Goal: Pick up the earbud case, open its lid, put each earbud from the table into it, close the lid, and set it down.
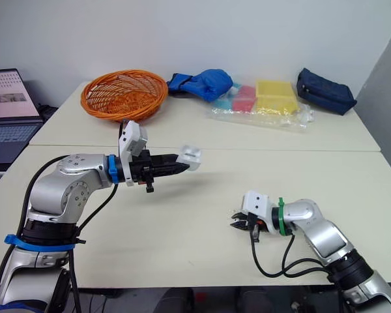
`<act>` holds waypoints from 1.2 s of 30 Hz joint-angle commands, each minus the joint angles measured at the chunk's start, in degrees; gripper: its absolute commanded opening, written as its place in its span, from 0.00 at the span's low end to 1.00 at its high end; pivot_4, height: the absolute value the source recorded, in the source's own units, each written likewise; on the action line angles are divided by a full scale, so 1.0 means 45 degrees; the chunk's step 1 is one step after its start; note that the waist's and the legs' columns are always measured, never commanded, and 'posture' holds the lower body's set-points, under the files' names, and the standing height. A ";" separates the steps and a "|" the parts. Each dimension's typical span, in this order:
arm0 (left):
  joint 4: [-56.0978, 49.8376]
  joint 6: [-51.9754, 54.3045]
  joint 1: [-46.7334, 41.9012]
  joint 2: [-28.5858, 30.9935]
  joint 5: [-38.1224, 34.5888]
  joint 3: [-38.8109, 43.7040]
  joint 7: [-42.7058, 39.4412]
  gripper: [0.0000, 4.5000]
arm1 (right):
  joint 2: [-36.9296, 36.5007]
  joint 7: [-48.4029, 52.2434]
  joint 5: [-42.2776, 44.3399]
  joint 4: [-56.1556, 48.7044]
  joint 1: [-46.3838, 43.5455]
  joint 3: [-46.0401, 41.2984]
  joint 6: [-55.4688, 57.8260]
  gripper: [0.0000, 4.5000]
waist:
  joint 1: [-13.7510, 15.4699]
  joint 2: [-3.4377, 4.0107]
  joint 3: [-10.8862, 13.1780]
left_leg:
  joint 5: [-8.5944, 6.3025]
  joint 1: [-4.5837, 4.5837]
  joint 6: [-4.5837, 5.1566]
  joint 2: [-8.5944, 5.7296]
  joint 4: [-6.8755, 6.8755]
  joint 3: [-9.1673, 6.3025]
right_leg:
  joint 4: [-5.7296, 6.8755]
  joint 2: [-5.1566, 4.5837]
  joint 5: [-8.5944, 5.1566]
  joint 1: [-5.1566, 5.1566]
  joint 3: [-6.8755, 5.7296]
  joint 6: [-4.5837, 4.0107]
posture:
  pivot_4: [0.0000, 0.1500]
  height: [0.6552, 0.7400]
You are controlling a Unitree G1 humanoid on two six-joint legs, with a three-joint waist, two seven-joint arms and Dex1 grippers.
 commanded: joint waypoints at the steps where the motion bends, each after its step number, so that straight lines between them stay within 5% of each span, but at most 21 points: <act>1: -0.0125 -0.0229 -0.0303 0.0039 -0.0130 0.0170 0.0031 0.18 | -0.0399 0.0081 -0.0381 -0.0055 0.0337 -0.0126 0.0314 0.09 | 0.0001 0.0000 0.0000 | 0.0000 0.0002 0.0000 0.0000 -0.0002 -0.0003 | -0.0016 0.0000 0.0002 0.0011 -0.0001 0.0004 | 1.00 1.00; 5: -0.0103 -0.0222 -0.0380 -0.0036 -0.0131 0.0130 0.0077 0.18 | -0.0707 0.0088 0.0142 -0.0762 0.0303 -0.0888 0.0935 0.09 | 0.0002 0.0000 0.0001 | -0.0002 -0.0002 -0.0002 -0.0004 -0.0006 0.0012 | -0.0036 -0.0007 0.0005 0.0012 0.0012 0.0010 | 1.00 1.00; 11: 0.0306 -0.0650 -0.0273 -0.0079 0.0008 0.0101 -0.0099 0.18 | -0.4553 0.2291 0.2205 -0.2273 0.0208 -0.3871 0.3127 0.09 | 0.0095 0.0061 0.0042 | -0.0002 -0.0017 -0.0001 -0.0033 -0.0004 0.0031 | -0.0038 -0.0050 0.0014 -0.0004 0.0003 0.0028 | 1.00 1.00; 18: 0.0620 -0.1147 -0.0285 -0.0369 0.0177 -0.0132 -0.0086 0.18 | -0.6766 0.3686 0.0142 0.0669 0.0751 -0.3116 0.0880 0.09 | -0.0017 0.0038 0.0034 | -0.0003 -0.0004 0.0000 -0.0001 -0.0021 0.0019 | -0.0048 -0.0007 0.0007 -0.0001 0.0012 0.0016 | 1.00 1.00; 27: 0.0297 -0.0919 -0.0242 -0.0524 -0.0184 0.0038 0.0040 0.18 | -0.7752 0.4388 -0.0830 0.2191 0.2109 -0.3186 -0.0782 0.09 | -0.0045 0.0040 0.0035 | -0.0003 -0.0006 0.0000 -0.0003 -0.0018 0.0031 | -0.0040 -0.0009 0.0008 -0.0007 0.0021 0.0019 | 1.00 1.00; 36: -0.0049 -0.0755 -0.0118 -0.0541 -0.0254 0.0060 0.0219 0.18 | -0.7505 0.4484 -0.2027 0.3595 0.1261 -0.2680 -0.1932 0.09 | -0.0051 0.0040 0.0035 | -0.0002 0.0013 -0.0001 -0.0010 -0.0011 0.0079 | -0.0036 -0.0016 0.0019 -0.0005 0.0021 0.0037 | 1.00 1.00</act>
